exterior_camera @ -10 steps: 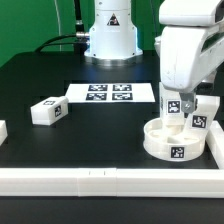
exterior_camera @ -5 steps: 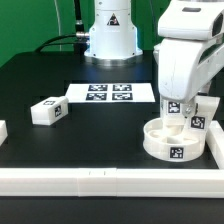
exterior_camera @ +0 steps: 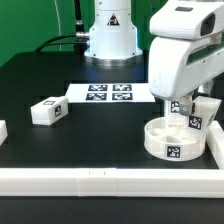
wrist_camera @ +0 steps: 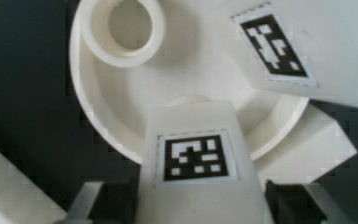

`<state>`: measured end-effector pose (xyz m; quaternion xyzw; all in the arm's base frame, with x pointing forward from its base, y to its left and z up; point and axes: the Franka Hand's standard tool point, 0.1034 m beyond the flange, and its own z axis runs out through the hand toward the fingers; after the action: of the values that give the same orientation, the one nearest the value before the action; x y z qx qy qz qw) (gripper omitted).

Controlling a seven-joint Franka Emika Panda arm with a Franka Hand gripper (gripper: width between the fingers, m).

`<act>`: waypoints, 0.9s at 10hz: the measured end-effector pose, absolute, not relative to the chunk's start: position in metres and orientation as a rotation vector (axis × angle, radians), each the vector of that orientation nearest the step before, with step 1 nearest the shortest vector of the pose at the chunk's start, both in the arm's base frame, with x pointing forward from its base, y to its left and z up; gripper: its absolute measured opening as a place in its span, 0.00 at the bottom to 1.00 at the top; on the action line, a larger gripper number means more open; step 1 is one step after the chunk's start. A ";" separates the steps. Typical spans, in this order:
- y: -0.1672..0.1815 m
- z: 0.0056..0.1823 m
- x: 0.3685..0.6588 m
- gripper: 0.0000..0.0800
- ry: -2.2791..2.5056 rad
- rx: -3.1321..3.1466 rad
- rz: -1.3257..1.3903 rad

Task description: Assemble stool

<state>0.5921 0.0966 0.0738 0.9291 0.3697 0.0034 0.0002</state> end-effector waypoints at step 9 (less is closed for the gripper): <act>0.090 0.074 0.593 0.44 0.298 3.124 0.010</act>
Offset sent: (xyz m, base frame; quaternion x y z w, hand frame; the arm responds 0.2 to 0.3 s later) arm 0.0002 0.0073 0.0033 0.0074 0.0066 0.1601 0.9870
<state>0.5928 0.0901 0.0739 0.9955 0.0950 0.0032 0.0015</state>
